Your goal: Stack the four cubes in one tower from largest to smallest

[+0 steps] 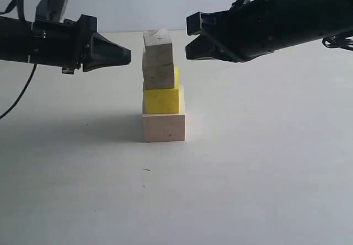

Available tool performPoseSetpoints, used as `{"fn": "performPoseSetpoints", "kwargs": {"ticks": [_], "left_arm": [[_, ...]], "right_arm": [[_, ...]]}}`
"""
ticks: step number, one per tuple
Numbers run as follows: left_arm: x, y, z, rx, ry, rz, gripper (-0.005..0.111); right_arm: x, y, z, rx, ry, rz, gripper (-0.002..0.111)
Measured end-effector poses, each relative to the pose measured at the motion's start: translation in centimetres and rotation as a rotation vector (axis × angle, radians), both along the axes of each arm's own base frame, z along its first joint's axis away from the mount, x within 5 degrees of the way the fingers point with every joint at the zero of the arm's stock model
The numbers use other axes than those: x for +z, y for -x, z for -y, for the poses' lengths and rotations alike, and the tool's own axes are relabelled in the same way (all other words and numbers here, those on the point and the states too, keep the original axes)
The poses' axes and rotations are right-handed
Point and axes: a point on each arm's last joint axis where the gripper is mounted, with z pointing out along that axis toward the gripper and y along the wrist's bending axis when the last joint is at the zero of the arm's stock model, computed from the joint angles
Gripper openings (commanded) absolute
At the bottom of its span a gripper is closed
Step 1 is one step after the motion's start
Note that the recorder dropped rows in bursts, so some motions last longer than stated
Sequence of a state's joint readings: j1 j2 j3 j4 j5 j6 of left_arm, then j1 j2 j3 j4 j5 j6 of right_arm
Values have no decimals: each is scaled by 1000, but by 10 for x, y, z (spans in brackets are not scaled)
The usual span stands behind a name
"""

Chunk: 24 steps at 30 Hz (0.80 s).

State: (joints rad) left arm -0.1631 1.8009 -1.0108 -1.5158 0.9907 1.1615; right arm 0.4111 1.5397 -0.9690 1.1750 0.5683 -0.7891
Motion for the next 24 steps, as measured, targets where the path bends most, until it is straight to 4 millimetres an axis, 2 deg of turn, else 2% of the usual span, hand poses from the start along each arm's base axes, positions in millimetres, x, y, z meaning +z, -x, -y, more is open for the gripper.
{"fn": "performPoseSetpoints", "kwargs": {"ticks": [4,8,24], "left_arm": [[18,6,-1,-19,34,32,0],[19,11,7,-57,35,35,0],[20,11,7,-55,43,33,0]], "right_arm": [[0,2,-1,15,-7,-14,0],[1,3,-2,25,-27,-32,0],[5,3,-5,28,-78,-15,0]]}}
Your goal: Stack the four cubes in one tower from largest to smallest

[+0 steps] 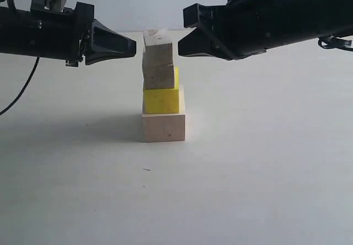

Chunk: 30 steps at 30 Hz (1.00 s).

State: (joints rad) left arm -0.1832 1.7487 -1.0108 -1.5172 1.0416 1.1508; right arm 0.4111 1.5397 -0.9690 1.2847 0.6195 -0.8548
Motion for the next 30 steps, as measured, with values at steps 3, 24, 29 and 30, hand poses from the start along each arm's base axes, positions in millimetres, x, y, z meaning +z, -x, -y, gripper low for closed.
{"fn": "performPoseSetpoints", "kwargs": {"ticks": [3,24,29,30], "left_arm": [[1,0,0,-2,9,-2,0],[2,1,1,-5,20,-4,0],[2,1,1,-5,20,-4,0],[2,1,1,-5,20,-4,0]], "right_arm": [[-1,0,0,0,0,-1,0],[-9,-4,-4,18,-11,-19,0],[-9,-3,-4,32,-13,-19,0],[-9,-2,-4,34,-14,-20,0]]}}
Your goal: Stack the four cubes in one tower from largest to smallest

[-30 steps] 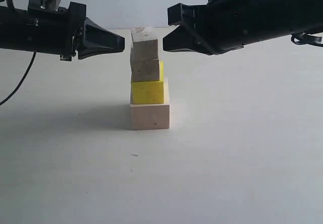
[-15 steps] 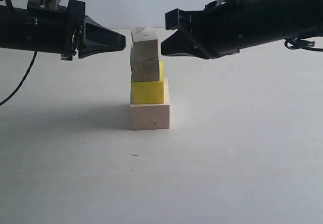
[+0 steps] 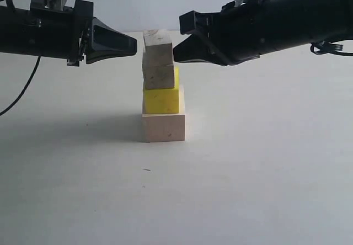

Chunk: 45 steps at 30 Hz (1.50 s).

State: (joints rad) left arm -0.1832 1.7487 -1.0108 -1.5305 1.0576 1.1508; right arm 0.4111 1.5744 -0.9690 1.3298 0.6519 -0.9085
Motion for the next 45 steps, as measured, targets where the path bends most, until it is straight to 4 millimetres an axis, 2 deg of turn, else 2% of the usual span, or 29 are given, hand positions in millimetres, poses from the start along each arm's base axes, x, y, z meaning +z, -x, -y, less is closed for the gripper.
{"fn": "performPoseSetpoints", "kwargs": {"ticks": [23,31,45], "left_arm": [[-1,-2,0,24,-17,4,0],[-1,0,6,14,-17,5,0],[5,-4,7,16,-11,27,0]], "right_arm": [[-4,-5,1,-35,19,23,0],[-4,-6,2,-40,21,25,0],[-3,-4,0,-13,12,34,0]]}}
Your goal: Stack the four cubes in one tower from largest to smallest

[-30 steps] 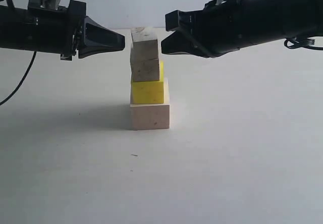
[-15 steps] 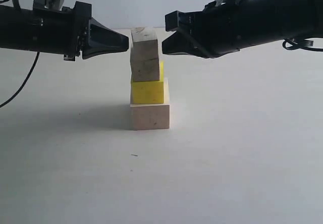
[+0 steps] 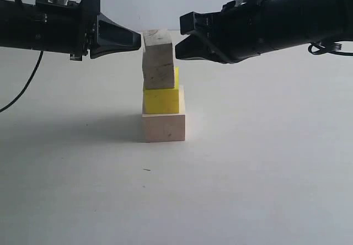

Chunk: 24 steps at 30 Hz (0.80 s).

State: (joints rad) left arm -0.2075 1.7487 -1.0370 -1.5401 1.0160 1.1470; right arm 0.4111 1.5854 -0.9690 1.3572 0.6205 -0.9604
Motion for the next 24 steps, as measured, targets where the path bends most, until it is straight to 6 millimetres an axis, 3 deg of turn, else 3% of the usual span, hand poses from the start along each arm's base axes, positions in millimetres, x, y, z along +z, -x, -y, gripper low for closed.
{"fn": "performPoseSetpoints", "kwargs": {"ticks": [24], "left_arm": [[0,0,0,-1,-1,0,0]], "right_arm": [[0,1,-1,32,8,17,0]]}}
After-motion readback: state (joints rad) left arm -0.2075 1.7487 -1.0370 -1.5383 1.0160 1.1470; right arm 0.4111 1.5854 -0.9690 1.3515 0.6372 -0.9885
